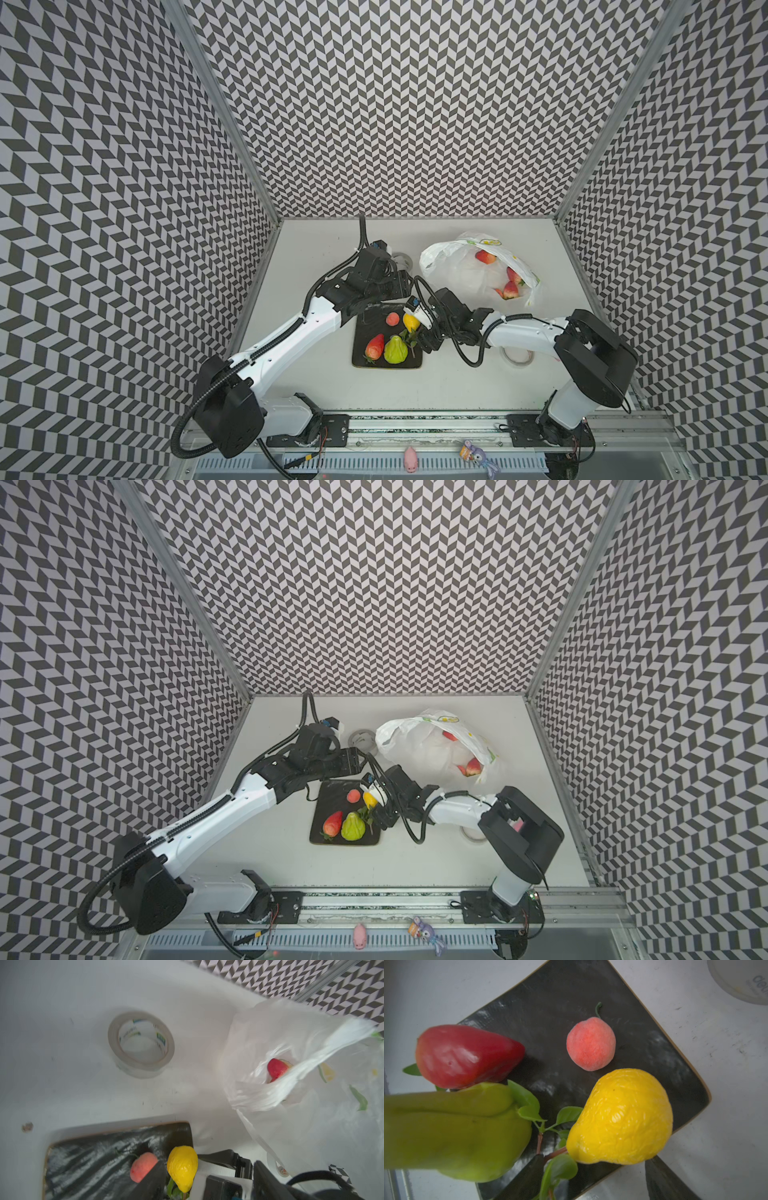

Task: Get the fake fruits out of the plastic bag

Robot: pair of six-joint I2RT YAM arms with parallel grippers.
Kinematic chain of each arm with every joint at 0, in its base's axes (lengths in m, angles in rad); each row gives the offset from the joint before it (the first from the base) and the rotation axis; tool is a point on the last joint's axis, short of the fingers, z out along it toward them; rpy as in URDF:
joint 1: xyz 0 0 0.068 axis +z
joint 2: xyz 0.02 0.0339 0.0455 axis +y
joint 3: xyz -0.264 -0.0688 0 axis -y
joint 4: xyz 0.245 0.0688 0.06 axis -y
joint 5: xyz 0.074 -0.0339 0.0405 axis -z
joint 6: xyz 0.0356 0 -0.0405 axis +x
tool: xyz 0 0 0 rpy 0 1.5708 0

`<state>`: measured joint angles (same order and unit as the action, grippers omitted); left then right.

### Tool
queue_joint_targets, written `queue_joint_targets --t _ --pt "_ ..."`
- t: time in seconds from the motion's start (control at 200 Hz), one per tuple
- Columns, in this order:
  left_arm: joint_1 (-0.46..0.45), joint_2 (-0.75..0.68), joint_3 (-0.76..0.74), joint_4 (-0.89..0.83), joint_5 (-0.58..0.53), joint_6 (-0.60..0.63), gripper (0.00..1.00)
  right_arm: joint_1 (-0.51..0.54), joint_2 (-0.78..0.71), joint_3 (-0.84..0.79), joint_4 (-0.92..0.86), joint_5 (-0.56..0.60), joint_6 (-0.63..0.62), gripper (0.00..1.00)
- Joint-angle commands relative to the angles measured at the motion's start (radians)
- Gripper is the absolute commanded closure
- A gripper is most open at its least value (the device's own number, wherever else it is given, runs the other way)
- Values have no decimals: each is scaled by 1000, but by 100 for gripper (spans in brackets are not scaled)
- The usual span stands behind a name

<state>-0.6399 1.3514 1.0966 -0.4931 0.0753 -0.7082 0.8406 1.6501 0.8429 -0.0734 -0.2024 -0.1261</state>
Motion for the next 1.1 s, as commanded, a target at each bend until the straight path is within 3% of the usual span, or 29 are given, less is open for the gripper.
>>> queue_joint_targets --t 0.0,0.14,0.35,0.696,0.906,1.091 --pt "2 33 -3 -47 40 -126 35 -1 -41 -22 82 14 -38 26" --pt "17 93 -1 -80 33 -189 42 -1 -51 -39 103 14 -41 27" --pt "16 166 15 -161 60 -257 38 -1 -62 -43 123 26 -39 27" --pt "-31 227 -7 -138 142 -278 32 0 -68 -48 206 54 -44 29" --pt "-41 284 -3 -122 189 -261 43 2 -84 -51 241 66 -49 29" --pt "-45 292 8 -128 183 -261 45 5 -121 -72 287 60 -49 29"
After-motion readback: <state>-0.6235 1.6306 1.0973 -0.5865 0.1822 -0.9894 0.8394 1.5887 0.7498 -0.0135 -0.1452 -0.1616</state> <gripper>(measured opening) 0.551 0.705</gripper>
